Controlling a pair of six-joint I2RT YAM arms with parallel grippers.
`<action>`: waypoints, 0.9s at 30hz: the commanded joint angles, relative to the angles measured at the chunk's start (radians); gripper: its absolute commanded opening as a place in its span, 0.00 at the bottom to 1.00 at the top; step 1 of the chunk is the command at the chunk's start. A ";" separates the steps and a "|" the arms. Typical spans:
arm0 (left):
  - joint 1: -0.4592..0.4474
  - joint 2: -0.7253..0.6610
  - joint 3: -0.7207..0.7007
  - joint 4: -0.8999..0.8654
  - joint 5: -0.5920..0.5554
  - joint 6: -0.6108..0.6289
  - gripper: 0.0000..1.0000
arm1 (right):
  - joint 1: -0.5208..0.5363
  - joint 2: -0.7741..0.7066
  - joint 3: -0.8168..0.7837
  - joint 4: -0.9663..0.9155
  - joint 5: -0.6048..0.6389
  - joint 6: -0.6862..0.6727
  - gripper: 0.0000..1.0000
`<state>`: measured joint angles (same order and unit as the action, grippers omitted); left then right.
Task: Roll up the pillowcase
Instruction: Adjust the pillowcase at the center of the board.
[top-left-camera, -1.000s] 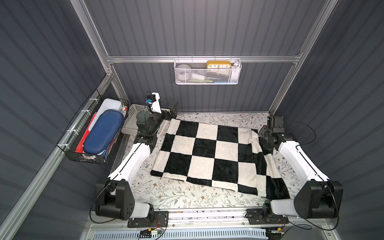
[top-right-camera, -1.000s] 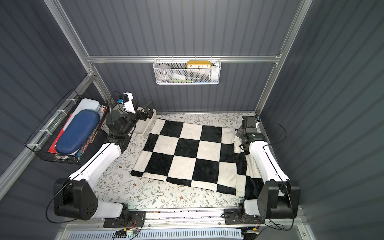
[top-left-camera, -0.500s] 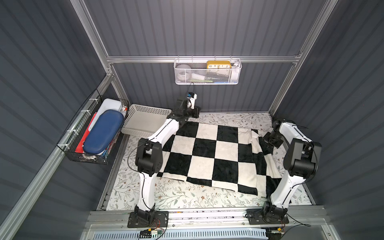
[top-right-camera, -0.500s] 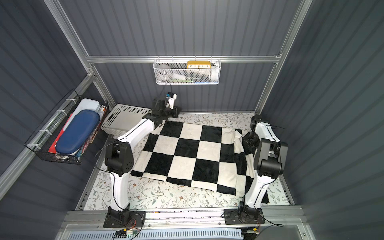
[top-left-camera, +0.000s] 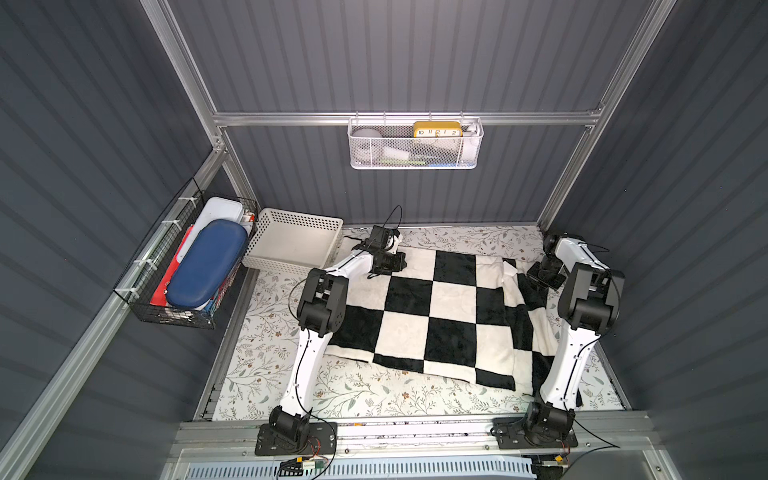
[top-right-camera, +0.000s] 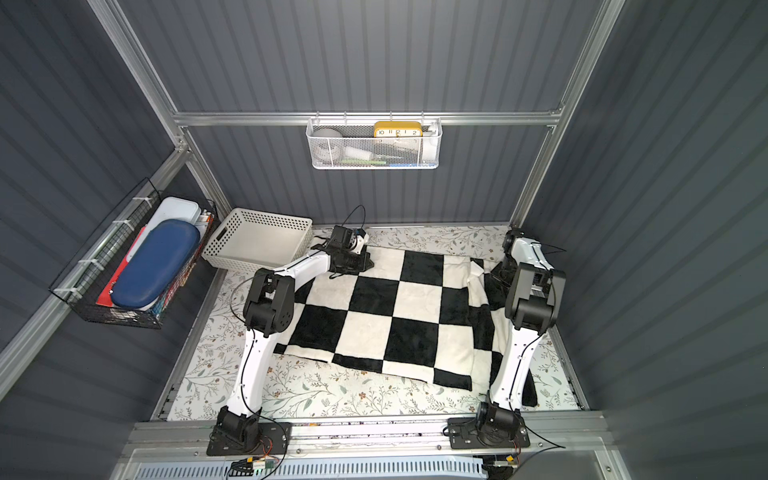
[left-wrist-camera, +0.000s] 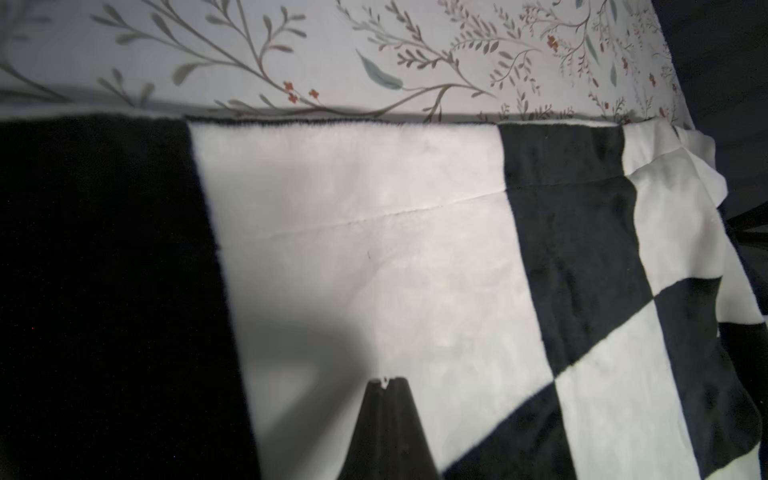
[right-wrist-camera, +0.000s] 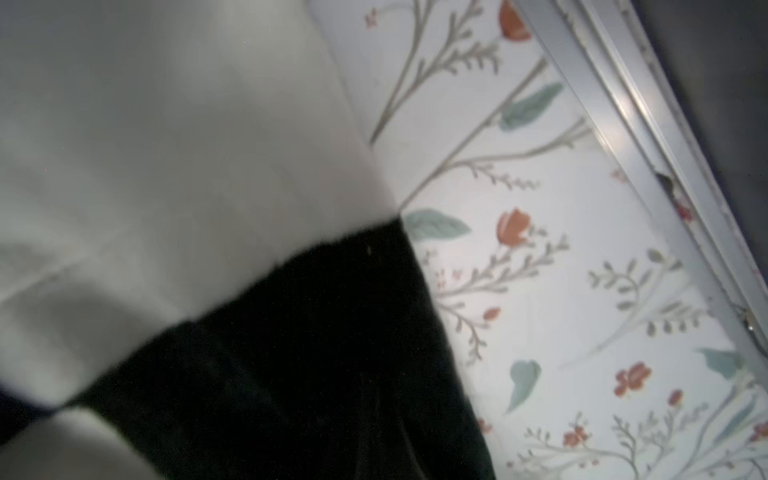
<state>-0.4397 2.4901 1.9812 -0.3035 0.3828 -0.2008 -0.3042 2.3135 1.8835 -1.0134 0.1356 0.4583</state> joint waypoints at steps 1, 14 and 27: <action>-0.004 0.084 0.089 -0.077 0.063 -0.039 0.00 | -0.007 0.068 0.070 -0.086 0.063 -0.020 0.00; -0.009 0.179 0.186 -0.021 0.180 -0.108 0.00 | -0.044 0.266 0.382 -0.179 0.132 -0.078 0.00; 0.001 0.088 0.243 0.018 0.177 -0.117 0.00 | -0.029 0.182 0.432 -0.180 0.052 -0.060 0.00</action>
<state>-0.4530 2.6400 2.1929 -0.2703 0.5709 -0.3126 -0.3485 2.5622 2.3497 -1.1923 0.1997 0.3820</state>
